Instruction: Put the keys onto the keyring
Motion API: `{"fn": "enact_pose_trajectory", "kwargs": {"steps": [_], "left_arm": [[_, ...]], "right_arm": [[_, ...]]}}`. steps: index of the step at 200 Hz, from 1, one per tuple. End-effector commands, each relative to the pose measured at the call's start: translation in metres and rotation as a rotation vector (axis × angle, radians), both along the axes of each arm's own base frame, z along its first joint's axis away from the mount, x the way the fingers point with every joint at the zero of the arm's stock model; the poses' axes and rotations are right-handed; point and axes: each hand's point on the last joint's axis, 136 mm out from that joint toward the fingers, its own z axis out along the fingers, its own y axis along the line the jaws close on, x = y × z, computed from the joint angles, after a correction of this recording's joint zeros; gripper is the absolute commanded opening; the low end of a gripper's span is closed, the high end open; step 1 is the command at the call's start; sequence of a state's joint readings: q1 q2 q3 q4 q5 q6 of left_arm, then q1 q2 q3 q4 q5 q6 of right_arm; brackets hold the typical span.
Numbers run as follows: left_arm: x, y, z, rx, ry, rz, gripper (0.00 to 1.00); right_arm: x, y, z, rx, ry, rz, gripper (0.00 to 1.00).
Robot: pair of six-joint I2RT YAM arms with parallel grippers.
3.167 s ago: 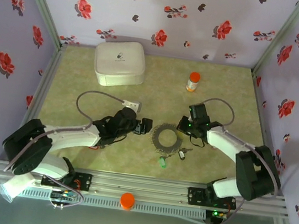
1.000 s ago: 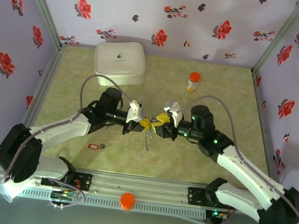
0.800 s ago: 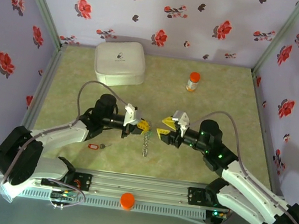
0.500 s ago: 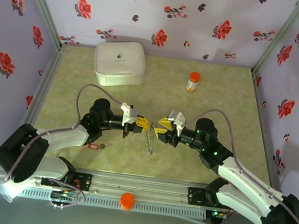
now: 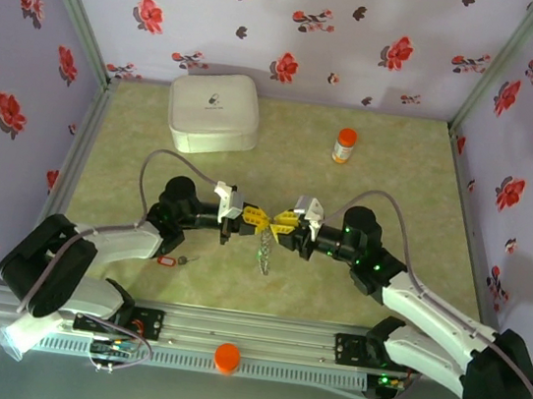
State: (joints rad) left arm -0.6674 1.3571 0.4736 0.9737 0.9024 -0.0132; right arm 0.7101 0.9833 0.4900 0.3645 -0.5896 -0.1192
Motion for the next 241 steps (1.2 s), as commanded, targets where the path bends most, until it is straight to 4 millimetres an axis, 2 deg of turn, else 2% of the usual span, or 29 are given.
{"fn": "enact_pose_trajectory", "kwargs": {"steps": [1, 42, 68, 77, 85, 98, 131, 157, 187, 241], "left_arm": [[-0.004, 0.001, 0.013, -0.045, -0.047, -0.026, 0.00], [-0.005, 0.002, 0.014, -0.047, -0.015, -0.038, 0.00], [-0.003, 0.004, 0.013, -0.045, -0.013, -0.032, 0.00], [-0.002, 0.005, 0.013, -0.044, -0.013, -0.025, 0.17], [0.000, 0.007, 0.011, -0.041, -0.008, -0.017, 0.27], [0.002, 0.010, 0.008, -0.031, 0.002, 0.004, 0.34], [0.003, 0.017, -0.012, 0.108, -0.001, 0.050, 0.35], [-0.006, 0.025, -0.029, 0.273, 0.004, 0.047, 0.36], [-0.010, 0.029, -0.020, 0.277, -0.019, 0.055, 0.35], [-0.012, 0.019, -0.011, 0.256, -0.027, 0.031, 0.34]], "right_arm": [[-0.003, 0.008, 0.028, 0.067, -0.047, 0.038, 0.19], [-0.002, 0.011, 0.030, 0.078, -0.052, 0.048, 0.11], [-0.007, 0.013, 0.028, 0.070, -0.026, 0.080, 0.00], [-0.009, 0.014, 0.026, 0.054, -0.011, 0.093, 0.00], [-0.010, 0.013, 0.023, 0.030, 0.004, 0.100, 0.00], [-0.010, 0.011, 0.017, -0.028, 0.036, 0.091, 0.00], [-0.008, 0.002, -0.003, -0.236, 0.100, 0.058, 0.00], [-0.012, -0.001, -0.011, -0.349, 0.104, 0.065, 0.00], [-0.015, -0.001, -0.014, -0.451, 0.076, 0.089, 0.00], [-0.018, 0.013, 0.001, -0.493, 0.037, 0.161, 0.00]]}}
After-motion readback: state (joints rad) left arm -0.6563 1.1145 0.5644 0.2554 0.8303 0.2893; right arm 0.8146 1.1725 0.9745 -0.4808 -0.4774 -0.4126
